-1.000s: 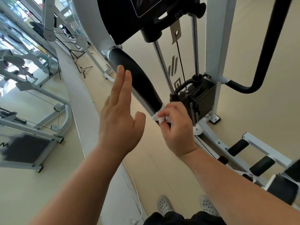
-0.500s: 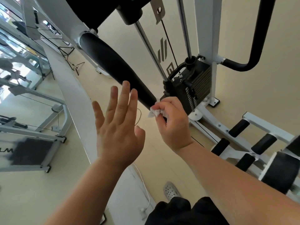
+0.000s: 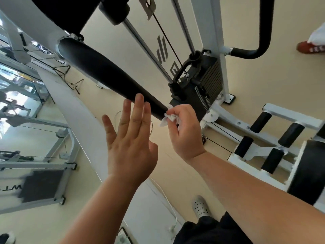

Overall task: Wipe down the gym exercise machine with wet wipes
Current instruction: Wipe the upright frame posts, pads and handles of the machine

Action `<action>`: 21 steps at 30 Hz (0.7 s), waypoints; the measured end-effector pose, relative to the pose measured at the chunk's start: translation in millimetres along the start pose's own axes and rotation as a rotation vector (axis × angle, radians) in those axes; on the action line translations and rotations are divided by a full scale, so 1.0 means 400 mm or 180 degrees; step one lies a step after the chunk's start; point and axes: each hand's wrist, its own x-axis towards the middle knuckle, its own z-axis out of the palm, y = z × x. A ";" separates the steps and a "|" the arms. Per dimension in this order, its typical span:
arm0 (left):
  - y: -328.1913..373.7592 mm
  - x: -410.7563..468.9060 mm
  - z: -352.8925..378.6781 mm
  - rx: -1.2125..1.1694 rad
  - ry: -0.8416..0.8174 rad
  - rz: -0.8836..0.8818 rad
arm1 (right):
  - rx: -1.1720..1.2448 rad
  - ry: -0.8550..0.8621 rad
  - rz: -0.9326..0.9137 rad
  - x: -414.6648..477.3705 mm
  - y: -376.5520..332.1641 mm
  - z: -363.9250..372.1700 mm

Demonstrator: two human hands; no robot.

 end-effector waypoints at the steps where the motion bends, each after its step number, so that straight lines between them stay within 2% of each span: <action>1: 0.000 0.000 0.003 0.0018 -0.0009 0.0023 | -0.0050 0.0060 0.0140 -0.011 0.015 0.000; 5: -0.001 -0.007 0.020 0.0102 -0.0142 0.0230 | -0.0080 0.0365 0.0520 -0.020 0.007 0.010; 10: -0.020 -0.006 0.030 0.0154 -0.0181 0.0352 | 0.0294 0.0323 0.0261 0.037 -0.093 0.037; 13: -0.025 -0.007 0.030 0.0148 -0.0167 0.0407 | 0.0091 0.0410 0.0151 0.014 -0.055 0.040; 17: -0.014 -0.009 0.039 0.0135 -0.0135 0.0391 | -0.0271 0.0487 0.0509 -0.027 0.041 0.033; 21: 0.016 -0.024 0.064 0.0104 -0.0099 0.0615 | -0.0203 0.0514 0.0449 -0.026 0.005 0.039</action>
